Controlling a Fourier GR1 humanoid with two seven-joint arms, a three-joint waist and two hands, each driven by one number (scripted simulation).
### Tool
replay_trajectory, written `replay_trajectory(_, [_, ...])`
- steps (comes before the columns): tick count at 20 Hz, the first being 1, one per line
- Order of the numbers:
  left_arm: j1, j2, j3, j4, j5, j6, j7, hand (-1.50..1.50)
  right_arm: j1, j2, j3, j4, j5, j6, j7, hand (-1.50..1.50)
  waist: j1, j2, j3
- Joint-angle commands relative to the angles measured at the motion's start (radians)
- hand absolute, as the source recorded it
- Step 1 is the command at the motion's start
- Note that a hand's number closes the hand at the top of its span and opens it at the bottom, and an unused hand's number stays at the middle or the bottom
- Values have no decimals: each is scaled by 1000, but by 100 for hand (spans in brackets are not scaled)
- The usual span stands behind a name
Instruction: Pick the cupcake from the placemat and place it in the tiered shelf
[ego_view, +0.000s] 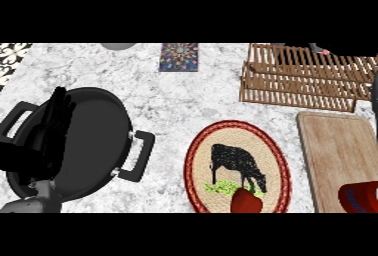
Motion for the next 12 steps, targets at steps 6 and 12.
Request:
replay_trajectory(6, [30, 8, 3, -53, 6, -9, 43, 0, 98, -137, -103, -225, -105, 44, 183, -150, -19, -9, 0])
replay_trajectory(12, [-14, -8, 18, 19, -15, 23, -3, 0, 294, -227, -221, -388, -234, 172, 259, -150, -30, -6, 0])
